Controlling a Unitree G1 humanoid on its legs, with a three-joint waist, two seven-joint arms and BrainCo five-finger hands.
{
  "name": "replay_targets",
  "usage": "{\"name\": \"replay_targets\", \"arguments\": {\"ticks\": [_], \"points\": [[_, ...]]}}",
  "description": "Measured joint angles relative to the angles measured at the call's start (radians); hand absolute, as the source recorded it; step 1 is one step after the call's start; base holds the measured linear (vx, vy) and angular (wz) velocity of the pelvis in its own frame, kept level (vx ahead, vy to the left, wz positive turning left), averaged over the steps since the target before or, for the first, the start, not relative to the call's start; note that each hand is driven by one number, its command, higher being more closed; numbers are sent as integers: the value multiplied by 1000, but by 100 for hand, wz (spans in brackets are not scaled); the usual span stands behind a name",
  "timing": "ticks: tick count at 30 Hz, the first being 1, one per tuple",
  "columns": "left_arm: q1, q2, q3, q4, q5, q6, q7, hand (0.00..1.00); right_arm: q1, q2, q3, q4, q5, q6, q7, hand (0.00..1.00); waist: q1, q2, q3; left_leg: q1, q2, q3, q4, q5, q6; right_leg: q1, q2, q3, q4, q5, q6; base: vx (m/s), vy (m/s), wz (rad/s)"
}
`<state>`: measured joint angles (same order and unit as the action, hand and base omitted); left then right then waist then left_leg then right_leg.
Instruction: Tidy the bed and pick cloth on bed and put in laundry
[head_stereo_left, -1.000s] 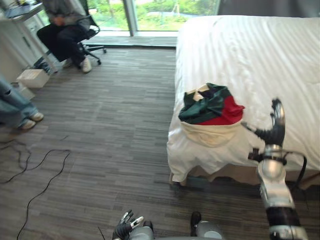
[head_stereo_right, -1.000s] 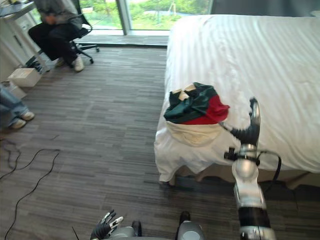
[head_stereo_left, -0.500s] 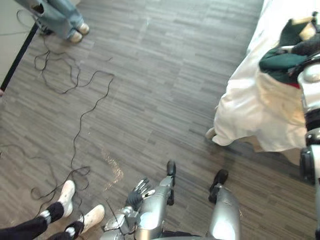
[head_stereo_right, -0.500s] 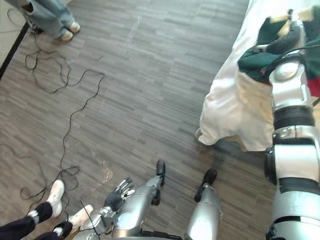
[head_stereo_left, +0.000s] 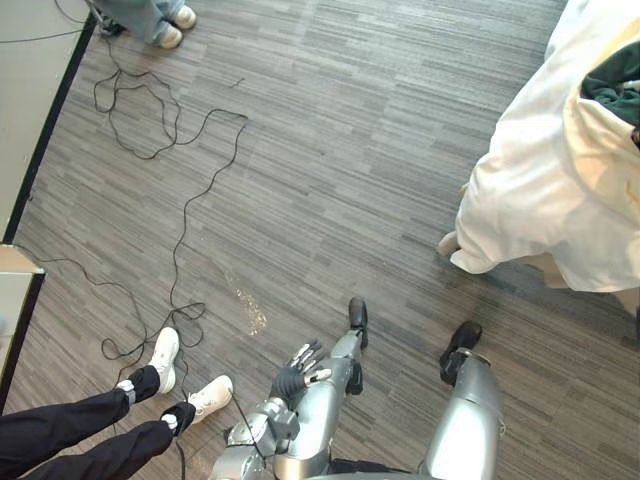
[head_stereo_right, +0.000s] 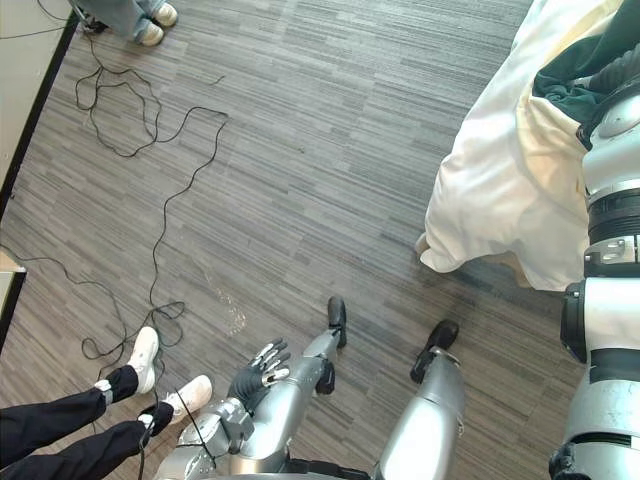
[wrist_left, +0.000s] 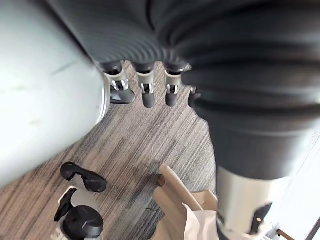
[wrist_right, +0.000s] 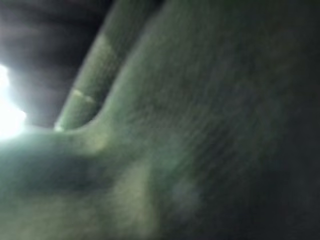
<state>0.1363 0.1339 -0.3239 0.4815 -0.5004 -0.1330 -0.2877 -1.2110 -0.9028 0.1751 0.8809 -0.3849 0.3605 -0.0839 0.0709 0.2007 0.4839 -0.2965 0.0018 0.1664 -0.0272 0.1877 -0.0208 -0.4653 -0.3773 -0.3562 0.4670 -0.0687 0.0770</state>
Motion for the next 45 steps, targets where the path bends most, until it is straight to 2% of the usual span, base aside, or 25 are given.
{"name": "replay_targets", "arguments": {"ticks": [2, 5, 7, 10, 11, 12, 14, 15, 16, 17, 18, 19, 20, 23, 25, 26, 27, 28, 29, 30, 31, 35, 36, 37, 45], "points": [[0, 2, 0, -2, 0, 3, -10, 0, 6, 1, -1, 24, 26, -16, 28, 100, -3, -4, -1, 29, 7, 7, -6, 0, 0, 38, 17, 1, -35, 17, 3, 56, -41, -23], [0, 19, 2, -9, 0, 6, -20, 0, 40, 7, -30, 86, 118, -76, 72, 100, -8, -25, -2, 73, 18, 12, -16, -2, 1, 95, 42, -1, -86, 36, 4, 68, -48, -17], [3, 36, 8, -22, 0, 13, -28, 0, 97, 35, -64, 104, 208, -128, 107, 100, -16, -49, -2, 115, 26, 19, -29, -3, 1, 141, 62, -1, -119, 46, 4, 52, -45, -16], [13, 38, 38, -52, -1, 19, -39, 0, 230, 85, -120, 42, 362, -197, 148, 100, -36, -76, -1, 173, 37, 31, -44, -5, -2, 202, 86, 3, -159, 58, 4, 46, -73, -18], [19, 37, 46, -63, -3, 20, -40, 0, 267, 98, -142, 13, 395, -205, 156, 100, -39, -79, -1, 184, 40, 33, -44, -7, -6, 214, 90, 3, -167, 60, 3, 38, -79, -21], [36, 38, 67, -88, -8, 20, -41, 0, 348, 136, -186, -52, 463, -217, 170, 100, -55, -90, -3, 207, 50, 36, -44, -12, -9, 242, 99, 3, -185, 62, 2, 28, -74, -20], [62, 38, 103, -95, -8, 21, -43, 0, 538, 228, -264, -194, 616, -251, 209, 100, -60, -115, -26, 243, 61, 58, -44, -33, -22, 274, 120, 14, -211, 57, 6, 28, -75, -34], [71, 38, 110, -95, -8, 24, -44, 0, 592, 260, -285, -231, 654, -259, 213, 100, -62, -121, -42, 244, 66, 60, -44, -39, -20, 275, 127, 18, -218, 58, 6, 57, -66, -28], [87, 35, 121, -94, -8, 34, -50, 0, 695, 329, -320, -294, 708, -271, 217, 100, -76, -131, -67, 254, 72, 61, -45, -43, -24, 292, 138, 20, -236, 61, 6, 92, -65, -14], [101, 33, 122, -87, -8, 38, -54, 0, 799, 397, -341, -361, 759, -277, 207, 100, -89, -138, -88, 273, 77, 62, -44, -53, -33, 316, 145, 19, -249, 61, 6, 101, -57, -10], [110, 29, 122, -86, -8, 38, -56, 0, 852, 426, -345, -394, 780, -279, 198, 100, -93, -141, -101, 278, 80, 62, -41, -56, -32, 326, 149, 18, -257, 61, 6, 100, -45, -7], [128, 18, 125, -86, -8, 38, -57, 0, 952, 479, -345, -450, 802, -300, 179, 100, -102, -143, -135, 282, 84, 61, -38, -61, -36, 336, 153, 15, -269, 61, 6, 87, -32, -2], [134, 10, 128, -84, -8, 38, -57, 0, 999, 505, -345, -474, 808, -313, 169, 100, -109, -142, -149, 285, 85, 59, -38, -62, -36, 344, 156, 11, -276, 61, 6, 116, -35, -1], [159, -31, 141, -79, -8, 38, -45, 0, 1221, 670, -341, -553, 811, -366, 115, 100, -116, -141, -209, 326, 95, 54, -35, -88, -44, 408, 173, -6, -318, 63, 10, 108, -29, 1], [160, -36, 140, -73, -8, 38, -35, 0, 1285, 722, -332, -553, 824, -396, 106, 100, -117, -139, -235, 329, 97, 45, -33, -97, -49, 431, 176, -16, -330, 62, 13, 44, -8, 15], [160, -35, 141, -62, -8, 36, -34, 0, 1311, 744, -329, -553, 839, -410, 108, 100, -123, -138, -250, 326, 95, 30, -33, -98, -49, 437, 179, -5, -325, 51, 26, 41, -13, 46], [158, -30, 141, -41, -10, 32, -34, 0, 1341, 763, -320, -553, 859, -444, 110, 100, -139, -136, -261, 324, 94, -3, -31, -99, -46, 439, 195, 53, -298, 12, 36, 58, -50, 85], [158, -28, 141, -25, -18, 29, -35, 0, 1369, 778, -319, -554, 877, -488, 110, 100, -156, -135, -266, 323, 86, -46, -26, -99, -43, 440, 217, 129, -268, -27, 27, 63, -60, 93], [159, -28, 141, -16, -19, 27, -36, 0, 1381, 781, -317, -554, 892, -506, 110, 100, -159, -133, -273, 325, 81, -64, -26, -99, -42, 443, 220, 142, -255, -39, 23, 89, -58, 90], [170, -28, 142, -12, -34, 25, -33, 0, 1397, 782, -312, -554, 923, -531, 110, 100, -159, -125, -293, 322, 76, -87, -28, -93, -39, 443, 216, 127, -247, -51, 24, 96, -22, 52], [177, -27, 148, -12, -50, 20, -27, 0, 1399, 792, -312, -554, 947, -555, 111, 100, -145, -116, -302, 320, 72, -92, -28, -90, -39, 444, 215, 122, -241, -58, 23, 98, -8, 35], [202, -29, 168, -12, -99, -11, 14, 0, 1407, 817, -280, -554, 976, -620, 131, 100, -131, -99, -317, 305, 70, -127, -27, -88, -40, 444, 216, 96, -230, -78, 17, 70, -19, 26], [211, -30, 169, -13, -99, -17, 18, 0, 1416, 821, -269, -554, 975, -625, 138, 100, -129, -100, -320, 303, 69, -137, -27, -86, -38, 445, 215, 89, -222, -87, 18, 41, -22, 16], [238, -30, 169, -17, -95, -32, 27, 0, 1472, 855, -254, -507, 954, -661, 148, 100, -112, -140, -355, 312, 63, -135, -31, -68, -61, 460, 200, 43, -156, -177, -1, 28, -16, 9], [236, -31, 169, -15, -95, -32, 32, 0, 1489, 855, -242, -455, 952, -666, 152, 100, -111, -144, -354, 338, 65, -135, -49, -69, -62, 476, 196, 39, -157, -180, 4, 2, 0, 1]]}}
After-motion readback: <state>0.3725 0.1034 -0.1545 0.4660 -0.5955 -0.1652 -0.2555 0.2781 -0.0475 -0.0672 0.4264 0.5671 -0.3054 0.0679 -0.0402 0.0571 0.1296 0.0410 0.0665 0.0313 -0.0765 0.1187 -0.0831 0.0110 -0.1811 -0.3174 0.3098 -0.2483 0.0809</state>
